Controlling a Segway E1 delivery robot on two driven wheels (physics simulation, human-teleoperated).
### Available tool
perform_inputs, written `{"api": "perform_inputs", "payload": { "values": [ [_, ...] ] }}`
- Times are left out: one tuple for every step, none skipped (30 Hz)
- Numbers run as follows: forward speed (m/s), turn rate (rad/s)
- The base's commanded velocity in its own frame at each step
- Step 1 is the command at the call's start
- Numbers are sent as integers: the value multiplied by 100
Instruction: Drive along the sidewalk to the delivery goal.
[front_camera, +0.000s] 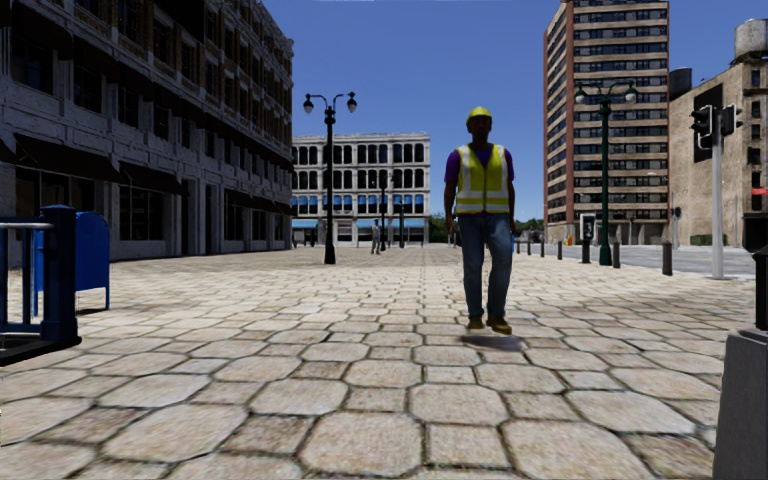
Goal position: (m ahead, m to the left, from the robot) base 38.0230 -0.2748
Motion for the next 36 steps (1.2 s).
{"api": "perform_inputs", "payload": {
  "values": [
    [149, 68],
    [149, 69],
    [149, 69],
    [149, 69],
    [149, 70],
    [149, 71],
    [149, 72],
    [149, 72],
    [149, 72],
    [149, 72],
    [149, 72],
    [149, 72],
    [149, 72],
    [149, 62],
    [149, 14],
    [149, 2],
    [149, 0],
    [149, 0],
    [149, 0],
    [149, 0],
    [149, 0],
    [149, 0],
    [149, 0],
    [149, 0],
    [149, 0],
    [149, 0],
    [149, 0],
    [149, 0],
    [149, 0],
    [149, 0],
    [149, 0],
    [149, 0],
    [149, 0],
    [149, -54],
    [149, -78],
    [149, -78]
  ]
}}
